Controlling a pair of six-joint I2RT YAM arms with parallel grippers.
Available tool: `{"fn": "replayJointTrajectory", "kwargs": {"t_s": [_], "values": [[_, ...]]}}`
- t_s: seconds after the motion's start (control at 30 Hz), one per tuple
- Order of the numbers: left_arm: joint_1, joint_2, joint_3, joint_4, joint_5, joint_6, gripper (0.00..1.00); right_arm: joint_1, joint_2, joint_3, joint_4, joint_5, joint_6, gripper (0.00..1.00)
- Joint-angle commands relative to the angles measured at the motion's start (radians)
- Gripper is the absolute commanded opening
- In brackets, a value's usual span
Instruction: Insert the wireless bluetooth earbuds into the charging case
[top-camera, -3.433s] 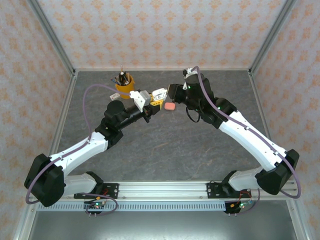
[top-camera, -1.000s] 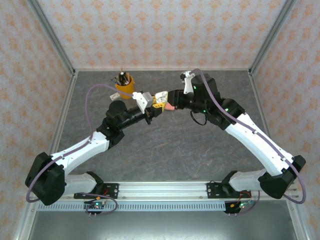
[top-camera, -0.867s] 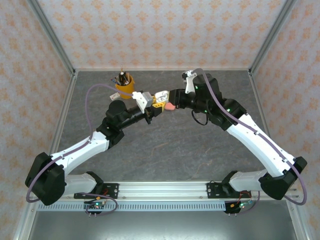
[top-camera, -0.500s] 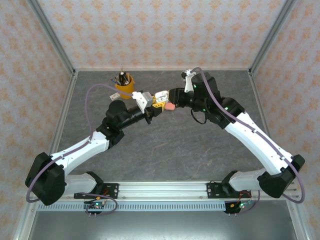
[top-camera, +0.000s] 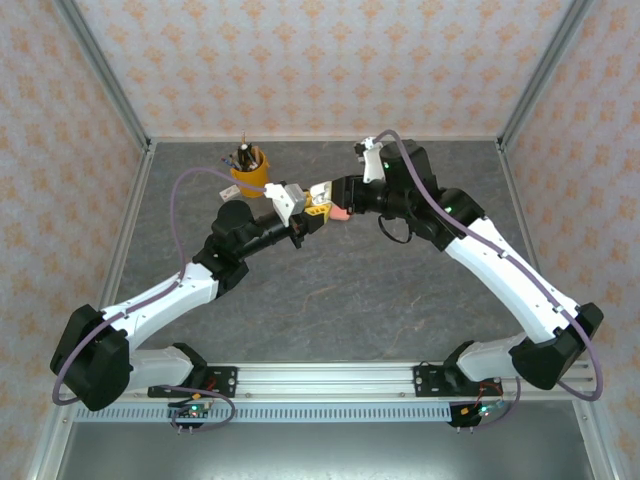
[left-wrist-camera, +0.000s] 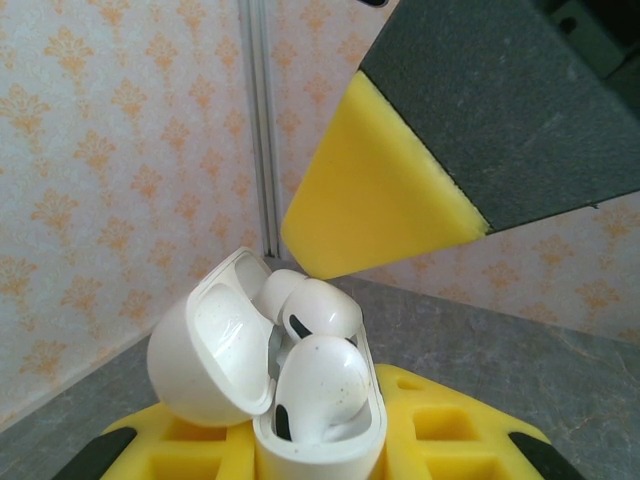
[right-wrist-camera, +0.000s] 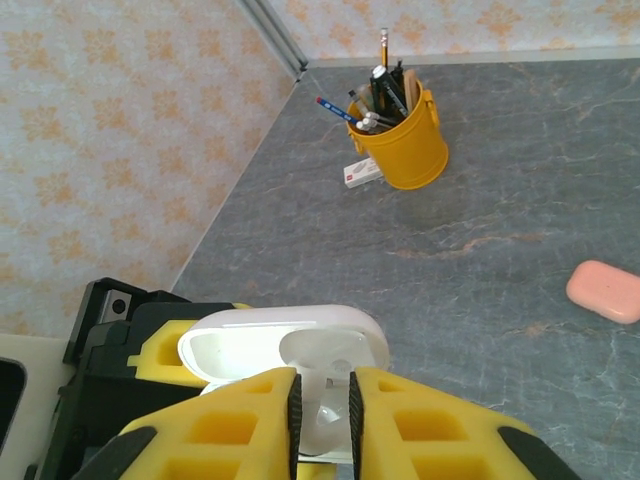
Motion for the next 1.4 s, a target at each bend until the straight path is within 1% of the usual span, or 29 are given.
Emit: {"fn": "replayJointTrajectory", "kwargs": {"t_s": [0.0,0.13,0.23,0.4,0.8,1.17,1.37], "values": [[-0.008,-0.025,0.03,0.037,0.016,0.009,0.0,-0.04,-0.003,0.003,-0.021,-0.08,-0.011,0.22],[-0.008,-0.027,0.028,0.036,0.016,0.008,0.0,-0.111,-0.045,-0.051,0.02,-0.072,0.033,0.22],[-0.009,-0.026,0.028,0.036,0.017,0.008,0.0,-0.132,-0.067,-0.064,0.031,-0.071,0.047,0.22],[-0.009,-0.023,0.029,0.038,0.018,0.007,0.0,-0.132,-0.067,-0.053,0.041,-0.103,0.057,0.22],[-0.01,-0.015,0.035,0.037,0.019,0.006,0.0,-0.132,-0.021,-0.022,0.09,-0.228,0.092,0.22],[-0.012,-0.009,0.038,0.037,0.018,0.006,0.0,-0.129,0.001,-0.03,0.121,-0.296,0.111,0.2],[-0.013,-0.005,0.039,0.038,0.018,0.005,0.0,-0.122,0.019,-0.02,0.104,-0.332,0.101,0.2]]}}
